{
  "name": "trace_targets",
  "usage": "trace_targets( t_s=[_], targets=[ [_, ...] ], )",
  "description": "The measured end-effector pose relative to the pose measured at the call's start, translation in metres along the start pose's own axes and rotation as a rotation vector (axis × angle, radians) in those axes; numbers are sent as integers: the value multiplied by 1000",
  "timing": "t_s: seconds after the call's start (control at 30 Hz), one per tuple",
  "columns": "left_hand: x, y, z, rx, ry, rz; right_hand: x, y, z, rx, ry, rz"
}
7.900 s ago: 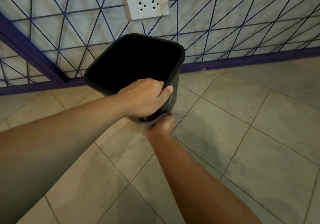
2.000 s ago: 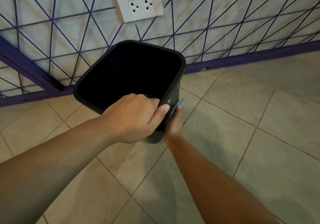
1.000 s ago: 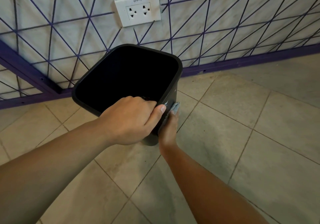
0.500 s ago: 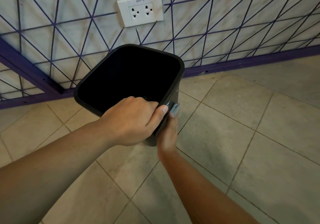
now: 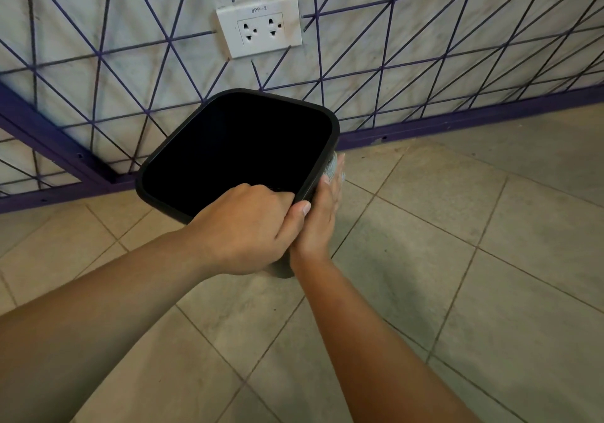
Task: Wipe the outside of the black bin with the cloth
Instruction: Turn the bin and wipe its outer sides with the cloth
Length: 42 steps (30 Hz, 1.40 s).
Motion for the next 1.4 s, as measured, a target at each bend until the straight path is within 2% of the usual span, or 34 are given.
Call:
trace_targets(
  t_s=[0.17,0.27,0.33,0.5,0.7,0.83,0.9,1.03,1.2,1.33,1.4],
  targets=[
    [0,1,-1,12,4,18,-31,-2,-39,-89,-223,63],
    [-1,-1,3,70,2,9,8,-6,8,-37,-102,70],
    [-2,-2,5,78,7,-6,14,-3,15,-28,-35,51],
    [-2,4,1,34,20,-6,-42,-2,-30,-46,-215,36],
    [-3,-1,5,24,8,8,18,-3,15,-9,-15,47],
    [-6,1,5,-10,29,5,-38,-6,-18,-20,-155,34],
    [-6,2,3,-20,18,-2,-32,-5,-17,-20,-190,16],
    [-4,1,6,-5,8,-29,11,-7,19,-17,-61,72],
    [-4,1,4,-22,18,-20,-35,-2,-34,-36,-193,30],
    [-4,2,4,3,10,-24,-6,-10,5,-51,-118,66],
    [-3,3,4,8,12,-24,-9,-11,-8,-83,-125,61]
  ],
)
Point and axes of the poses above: each hand's wrist, its own x-axis away from the middle knuckle, its own y-axis out of the back of the hand, z = x × y, the point moved 7 cm from there along -x, towards the middle knuckle, and after that the axes turned 4 degrees about -x, right-handed, at the moved point
